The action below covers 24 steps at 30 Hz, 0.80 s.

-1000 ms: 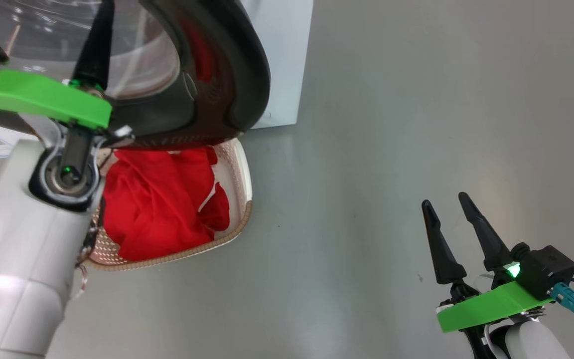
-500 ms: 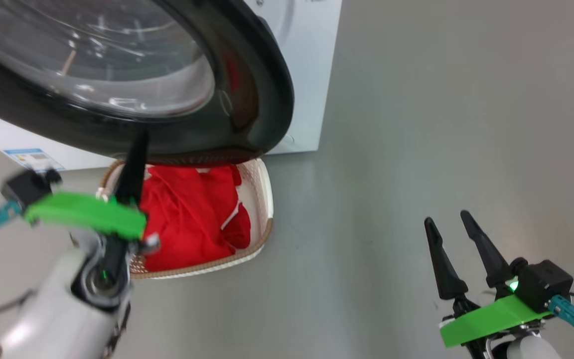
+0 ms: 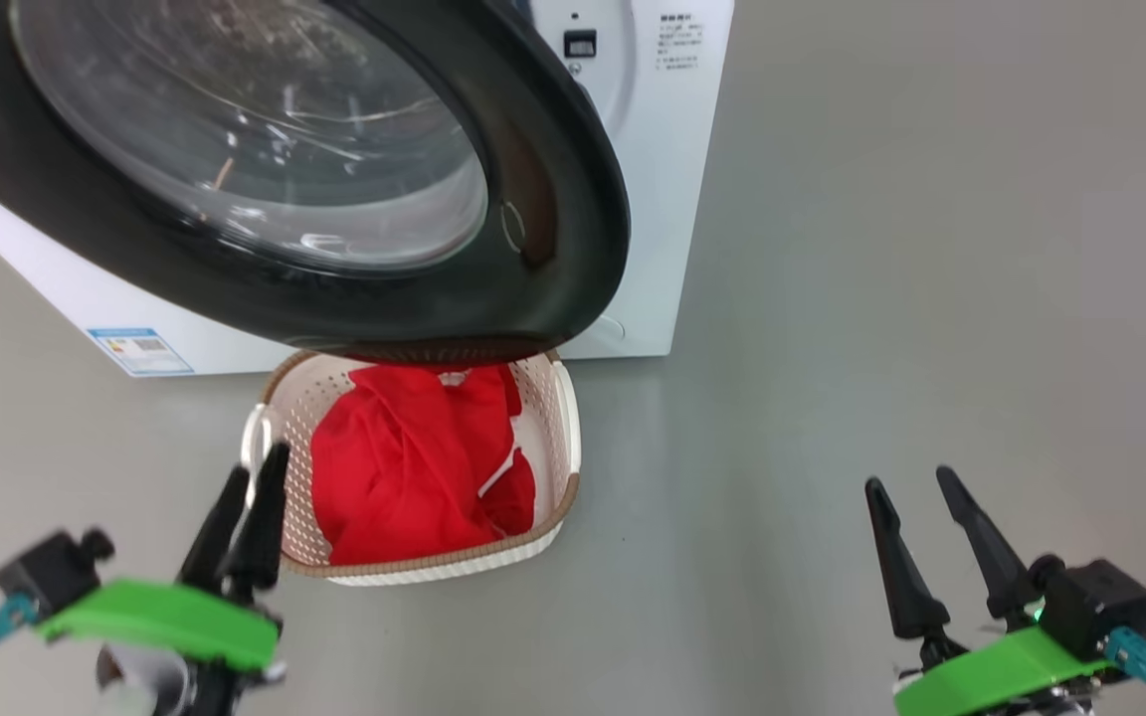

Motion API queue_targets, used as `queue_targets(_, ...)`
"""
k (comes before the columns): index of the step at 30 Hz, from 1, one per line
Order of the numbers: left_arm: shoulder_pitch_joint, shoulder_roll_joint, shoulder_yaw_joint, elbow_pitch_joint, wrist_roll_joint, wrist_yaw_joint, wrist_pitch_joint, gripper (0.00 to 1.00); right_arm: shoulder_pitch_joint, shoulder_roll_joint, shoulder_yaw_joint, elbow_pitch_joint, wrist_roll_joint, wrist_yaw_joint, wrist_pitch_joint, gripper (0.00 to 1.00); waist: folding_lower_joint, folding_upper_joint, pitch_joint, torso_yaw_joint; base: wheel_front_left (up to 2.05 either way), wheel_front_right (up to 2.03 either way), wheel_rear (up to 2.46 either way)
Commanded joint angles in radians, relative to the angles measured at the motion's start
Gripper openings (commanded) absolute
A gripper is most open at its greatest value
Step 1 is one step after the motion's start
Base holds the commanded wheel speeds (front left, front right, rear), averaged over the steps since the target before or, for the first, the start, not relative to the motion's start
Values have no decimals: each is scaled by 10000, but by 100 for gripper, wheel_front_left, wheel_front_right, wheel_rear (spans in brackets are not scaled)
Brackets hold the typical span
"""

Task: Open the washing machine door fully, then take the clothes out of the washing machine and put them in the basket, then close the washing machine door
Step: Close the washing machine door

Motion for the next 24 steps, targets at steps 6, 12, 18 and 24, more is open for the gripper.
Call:
queue_targets(6, 1352, 117, 1482, -752, 2116, -63, -121, 100, 379, -37, -18, -223, -183, 33, -65, 100, 0, 0, -350, 128, 0, 0, 0)
queue_targets(12, 2279, -467, 2584, -1183, 3970, -63, -121, 100, 638, -37, -264, -293, -229, 33, -65, 100, 0, 0, -437, 189, 0, 0, 0)
queue_targets(18, 2865, -811, 3306, -1586, 5317, -63, -121, 100, 748, -37, -384, -347, -285, 33, -65, 100, 0, 0, -446, 151, 0, 0, 0)
queue_targets(24, 3400, -1159, 4263, -2324, 7327, -63, -121, 100, 821, -37, -504, -379, -297, 33, -65, 100, 0, 0, -455, 138, 0, 0, 0)
